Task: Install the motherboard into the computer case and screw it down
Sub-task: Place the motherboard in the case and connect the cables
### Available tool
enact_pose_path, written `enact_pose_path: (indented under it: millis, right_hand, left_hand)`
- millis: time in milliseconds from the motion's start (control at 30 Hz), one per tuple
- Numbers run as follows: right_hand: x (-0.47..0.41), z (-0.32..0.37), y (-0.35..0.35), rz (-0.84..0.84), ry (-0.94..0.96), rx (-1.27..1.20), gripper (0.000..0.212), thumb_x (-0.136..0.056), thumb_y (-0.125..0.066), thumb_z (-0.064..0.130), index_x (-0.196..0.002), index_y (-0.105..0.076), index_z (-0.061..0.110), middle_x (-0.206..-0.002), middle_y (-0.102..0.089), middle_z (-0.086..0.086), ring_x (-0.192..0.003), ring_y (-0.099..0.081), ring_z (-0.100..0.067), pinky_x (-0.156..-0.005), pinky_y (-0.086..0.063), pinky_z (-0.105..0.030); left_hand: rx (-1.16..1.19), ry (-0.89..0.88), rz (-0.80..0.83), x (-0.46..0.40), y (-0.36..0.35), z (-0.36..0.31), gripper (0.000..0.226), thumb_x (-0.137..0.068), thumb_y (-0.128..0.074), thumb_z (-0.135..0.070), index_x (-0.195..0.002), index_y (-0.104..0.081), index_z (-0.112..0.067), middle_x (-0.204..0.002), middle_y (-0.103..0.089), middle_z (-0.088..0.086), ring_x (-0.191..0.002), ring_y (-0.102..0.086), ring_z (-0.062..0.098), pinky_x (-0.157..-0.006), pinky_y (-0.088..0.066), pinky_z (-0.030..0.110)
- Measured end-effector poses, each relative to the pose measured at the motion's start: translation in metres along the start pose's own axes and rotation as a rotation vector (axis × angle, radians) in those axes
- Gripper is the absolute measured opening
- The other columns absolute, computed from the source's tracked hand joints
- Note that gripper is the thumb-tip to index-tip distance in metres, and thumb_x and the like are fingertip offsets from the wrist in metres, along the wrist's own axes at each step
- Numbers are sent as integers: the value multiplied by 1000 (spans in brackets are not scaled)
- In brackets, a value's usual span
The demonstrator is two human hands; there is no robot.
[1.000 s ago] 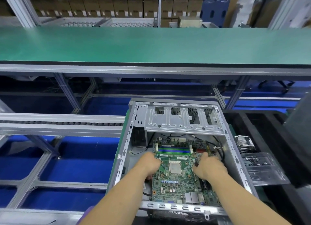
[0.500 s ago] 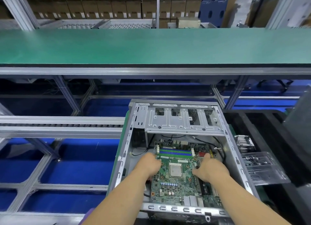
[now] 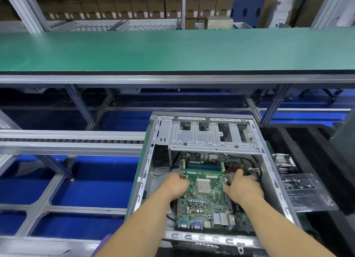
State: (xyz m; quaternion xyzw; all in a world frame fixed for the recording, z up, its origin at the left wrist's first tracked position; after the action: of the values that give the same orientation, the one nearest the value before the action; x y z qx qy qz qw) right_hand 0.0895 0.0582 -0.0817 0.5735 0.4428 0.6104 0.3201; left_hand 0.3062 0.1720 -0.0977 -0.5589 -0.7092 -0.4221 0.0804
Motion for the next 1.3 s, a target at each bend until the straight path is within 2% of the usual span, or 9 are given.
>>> enact_pose_path:
  millis: [167,267,333,400,467,600,900,1100,1300]
  right_hand:
    - [3,-2,5,-37,-13,13,65,-99,-47,59,-134,-27,8,-128,-45,-29,-102,-56,-35,-66,-45,-34]
    - [3,-3,6,-39,-36,1,62,-99,-48,57,-132,-26,9,-126,-44,-28,-94,-50,-32,-65,-44,-35]
    - [2,-3,7,-45,-39,-5,59,-99,-48,56,-130,-27,9,-125,-44,-28,-92,-49,-32,-65,-44,-35]
    - [2,-2,8,-59,-37,-10,58,-100,-48,54,-129,-28,9,-125,-45,-28,-97,-54,-34,-65,-43,-34]
    - [2,-1,8,-71,-32,0,55,-101,-48,52,-129,-28,9,-124,-46,-28,-95,-54,-34,-64,-42,-33]
    - [1,1,7,-54,-33,-4,50,-102,-47,49,-127,-29,9,-124,-46,-28,-100,-55,-34,-65,-45,-33]
    - [1,-1,0,86,-39,-45,73,-95,-59,56,-139,-24,9,-139,-37,-34,-107,-59,-38,-72,-47,-36]
    - [1,-1,1,89,-36,-54,74,-94,-59,58,-140,-23,12,-138,-40,-31,-91,-58,-33,-67,-47,-35]
    - [1,0,0,106,-42,-41,71,-93,-58,59,-137,-24,15,-138,-41,-28,-97,-61,-33,-66,-46,-35]
  left_hand:
    - [-72,1,61,-2,-5,7,62,-93,-45,-18,-153,-29,-18,-134,-56,13,-72,-57,14,-58,-45,24]
    - [-100,-1,81,1,-7,5,70,-89,-42,-13,-156,-24,-19,-139,-54,15,-113,-62,32,-91,-52,40]
    - [-87,-23,70,1,-6,2,68,-88,-41,-10,-155,-27,-18,-129,-60,14,-108,-63,31,-88,-53,42]
    - [-49,-45,72,3,-5,-3,68,-88,-39,-7,-154,-28,-21,-112,-65,8,-72,-61,18,-59,-51,28]
    - [-58,-49,65,5,-4,-3,74,-89,-38,-6,-157,-17,-25,-130,-59,6,-58,-50,11,-46,-38,20]
    - [-97,-62,53,6,-5,-4,70,-93,-41,-11,-157,-15,-21,-121,-58,7,-75,-60,14,-50,-39,23]
    - [-161,19,32,1,-7,6,59,-96,-46,-23,-147,-24,-4,-116,-63,19,-65,-52,15,-51,-38,25]
    - [-175,39,33,2,-7,7,16,-96,-46,-24,-104,-44,-9,-76,-51,3,-62,-48,16,-55,-38,27]
    - [-155,55,39,2,-6,7,25,-95,-48,-27,-112,-43,-10,-87,-56,5,-69,-51,17,-59,-41,27]
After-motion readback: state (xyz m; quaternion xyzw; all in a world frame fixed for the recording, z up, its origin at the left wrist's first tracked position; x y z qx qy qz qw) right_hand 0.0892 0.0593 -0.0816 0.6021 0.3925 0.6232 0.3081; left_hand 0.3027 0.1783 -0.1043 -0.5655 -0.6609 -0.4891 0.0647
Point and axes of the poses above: each hand's wrist, its own x-axis away from the middle knuckle, its own y-axis out of the back of the hand, z = x × y, the point moved 8 cm from there along -x, towards the middle knuckle
